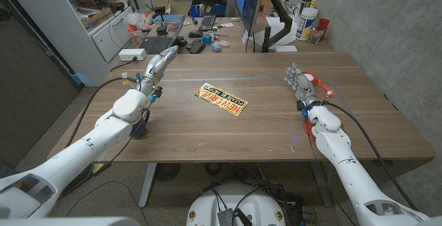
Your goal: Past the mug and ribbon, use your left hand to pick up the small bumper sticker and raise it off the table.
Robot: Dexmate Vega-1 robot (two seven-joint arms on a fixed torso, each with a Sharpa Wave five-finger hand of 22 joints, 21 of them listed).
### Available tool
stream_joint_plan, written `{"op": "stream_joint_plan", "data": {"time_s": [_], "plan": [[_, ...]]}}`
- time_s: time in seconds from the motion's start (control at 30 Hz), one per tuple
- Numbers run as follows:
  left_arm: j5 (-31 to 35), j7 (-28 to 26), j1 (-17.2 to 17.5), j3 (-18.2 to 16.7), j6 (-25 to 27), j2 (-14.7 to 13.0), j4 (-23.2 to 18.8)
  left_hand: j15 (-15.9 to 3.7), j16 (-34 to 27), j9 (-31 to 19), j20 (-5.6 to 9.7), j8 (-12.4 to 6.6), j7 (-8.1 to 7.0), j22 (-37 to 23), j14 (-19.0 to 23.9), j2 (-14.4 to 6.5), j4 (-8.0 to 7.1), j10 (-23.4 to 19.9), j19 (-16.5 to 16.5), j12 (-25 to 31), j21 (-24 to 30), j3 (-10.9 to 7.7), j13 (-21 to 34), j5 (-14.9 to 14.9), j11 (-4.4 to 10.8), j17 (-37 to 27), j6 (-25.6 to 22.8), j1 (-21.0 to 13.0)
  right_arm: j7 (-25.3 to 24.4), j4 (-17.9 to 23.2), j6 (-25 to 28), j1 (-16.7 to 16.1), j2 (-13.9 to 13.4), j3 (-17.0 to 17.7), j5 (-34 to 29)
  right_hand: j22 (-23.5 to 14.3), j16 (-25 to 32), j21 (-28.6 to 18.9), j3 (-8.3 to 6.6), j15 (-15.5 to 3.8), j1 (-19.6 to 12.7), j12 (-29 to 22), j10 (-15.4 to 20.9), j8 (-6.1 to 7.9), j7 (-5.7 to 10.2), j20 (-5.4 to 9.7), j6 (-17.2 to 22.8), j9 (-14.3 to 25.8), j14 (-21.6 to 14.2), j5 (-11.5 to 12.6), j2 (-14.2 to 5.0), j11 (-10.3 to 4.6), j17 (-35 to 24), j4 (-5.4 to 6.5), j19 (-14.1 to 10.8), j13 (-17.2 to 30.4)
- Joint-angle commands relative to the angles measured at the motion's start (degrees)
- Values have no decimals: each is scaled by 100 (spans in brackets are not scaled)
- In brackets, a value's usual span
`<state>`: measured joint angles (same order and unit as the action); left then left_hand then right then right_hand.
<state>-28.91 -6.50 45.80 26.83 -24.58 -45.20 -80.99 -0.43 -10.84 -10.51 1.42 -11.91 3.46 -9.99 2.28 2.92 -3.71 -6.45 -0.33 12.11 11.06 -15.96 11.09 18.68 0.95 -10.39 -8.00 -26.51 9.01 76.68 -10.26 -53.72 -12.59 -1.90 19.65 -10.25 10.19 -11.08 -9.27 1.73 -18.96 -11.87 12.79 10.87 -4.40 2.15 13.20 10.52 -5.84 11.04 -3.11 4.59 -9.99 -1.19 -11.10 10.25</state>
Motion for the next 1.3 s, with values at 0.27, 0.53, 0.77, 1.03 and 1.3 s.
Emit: {"op": "stream_joint_plan", "data": {"time_s": [0.27, 0.53, 0.77, 1.03, 1.3], "plan": [[518, -235, -42, -11, -270, -67, 147, -27, -71, -33, 12, -45, -47, -25, 141, -17, 86, -135, 0, 54, 36, -26, 8, 36, 34, -18, -129, -154, -51, -30, 80, 58, 28, -39, -56, -21, 32, -33, -12, -12, -11, -18, 45, 24, 15, -30, 73, 22, -46, 45, -42, -32, -29, -18, -23, 29], [671, -360, -15, -58, -189, -193, 43, -46, -71, -33, 12, -49, -54, -25, 172, -23, 113, -173, 11, 59, 40, -32, 9, 42, 70, -19, -164, -208, -28, -56, 79, 80, 30, -50, -77, -21, 32, -32, -9, -14, -12, -19, 50, 24, 8, -32, 75, 22, -47, 46, -41, -25, -29, -25, -20, 29], [1325, -711, -115, -6, -268, -244, 134, -122, -92, -34, 8, -86, -135, -26, 285, -39, 165, -308, 50, 92, 52, -49, 11, 55, 131, -18, -302, -311, -41, -33, 99, 55, 33, -41, -83, -21, 34, -33, -7, -7, -9, -19, 52, 24, 13, -32, 75, 22, -54, 46, -43, -18, -29, -29, -21, 29], [1797, -930, -262, 60, -232, -265, 204, -169, -92, -35, 27, -93, -178, -24, 346, -54, 220, -396, 83, 106, 59, -71, 12, 71, 229, -15, -364, -415, -83, 7, 117, 18, 46, -31, -88, -21, 34, -33, -6, -6, -9, -18, 52, 24, 11, -35, 76, 22, -56, 47, -43, -23, -29, -33, -21, 29], [2277, -1128, -391, 148, -232, -293, 233, -218, -102, -35, 42, -116, -232, -23, 435, -66, 278, -475, 125, 116, 68, -94, 13, 91, 284, -13, -467, -525, -82, -28, 91, 41, 65, -38, -92, -21, 33, -33, -3, -6, -9, -19, 55, 23, 12, -37, 75, 22, -56, 48, -44, -26, -29, -39, -20, 29]]}}
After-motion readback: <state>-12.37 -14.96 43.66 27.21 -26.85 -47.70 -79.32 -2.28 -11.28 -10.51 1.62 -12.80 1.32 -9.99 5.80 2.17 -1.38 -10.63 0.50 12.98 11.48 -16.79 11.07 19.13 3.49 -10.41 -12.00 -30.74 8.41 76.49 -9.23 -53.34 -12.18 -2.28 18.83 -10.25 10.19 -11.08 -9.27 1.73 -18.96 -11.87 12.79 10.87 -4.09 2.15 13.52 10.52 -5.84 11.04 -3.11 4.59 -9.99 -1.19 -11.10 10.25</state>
